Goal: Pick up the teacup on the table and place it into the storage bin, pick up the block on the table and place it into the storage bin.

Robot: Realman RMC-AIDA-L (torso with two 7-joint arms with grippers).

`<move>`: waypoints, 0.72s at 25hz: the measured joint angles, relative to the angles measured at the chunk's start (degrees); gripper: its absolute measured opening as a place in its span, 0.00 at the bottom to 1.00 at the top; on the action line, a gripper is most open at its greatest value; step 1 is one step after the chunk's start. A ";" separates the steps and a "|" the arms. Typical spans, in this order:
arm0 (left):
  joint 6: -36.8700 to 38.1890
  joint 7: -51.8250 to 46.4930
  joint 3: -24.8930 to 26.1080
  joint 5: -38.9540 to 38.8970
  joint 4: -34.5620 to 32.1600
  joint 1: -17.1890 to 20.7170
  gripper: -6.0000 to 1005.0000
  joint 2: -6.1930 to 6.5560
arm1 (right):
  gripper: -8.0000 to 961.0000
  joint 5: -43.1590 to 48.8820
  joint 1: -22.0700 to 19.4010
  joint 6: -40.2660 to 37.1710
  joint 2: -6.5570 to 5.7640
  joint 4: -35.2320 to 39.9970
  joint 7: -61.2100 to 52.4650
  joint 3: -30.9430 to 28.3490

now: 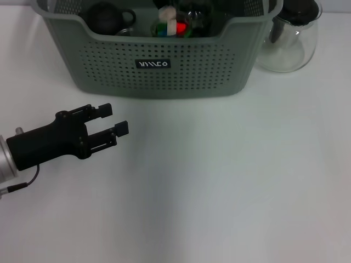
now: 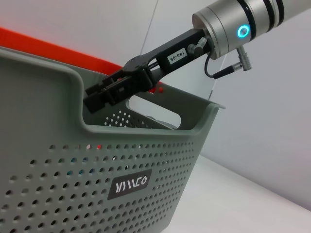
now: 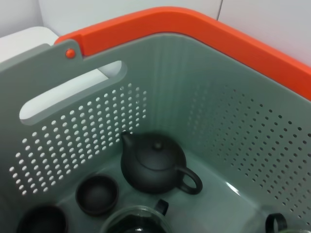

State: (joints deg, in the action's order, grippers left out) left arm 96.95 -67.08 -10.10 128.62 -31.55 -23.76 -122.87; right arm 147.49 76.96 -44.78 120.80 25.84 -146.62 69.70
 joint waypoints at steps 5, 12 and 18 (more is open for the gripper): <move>-0.01 0.02 0.05 -0.04 0.00 0.14 0.71 0.00 | 0.60 -2.81 -1.11 -0.07 -0.33 1.62 0.59 0.00; 0.00 0.03 0.75 -0.05 -0.16 0.38 0.71 0.03 | 0.59 -21.30 -18.36 -8.21 -0.07 27.98 15.83 0.92; 0.05 0.44 1.28 0.42 -0.58 0.54 0.71 0.33 | 0.59 -66.52 -45.56 -23.11 -0.79 42.84 52.73 1.73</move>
State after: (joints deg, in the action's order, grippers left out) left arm 97.00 -66.65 -8.83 129.03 -32.13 -23.21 -122.54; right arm 80.97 31.40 -67.89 120.01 68.68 -93.89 71.43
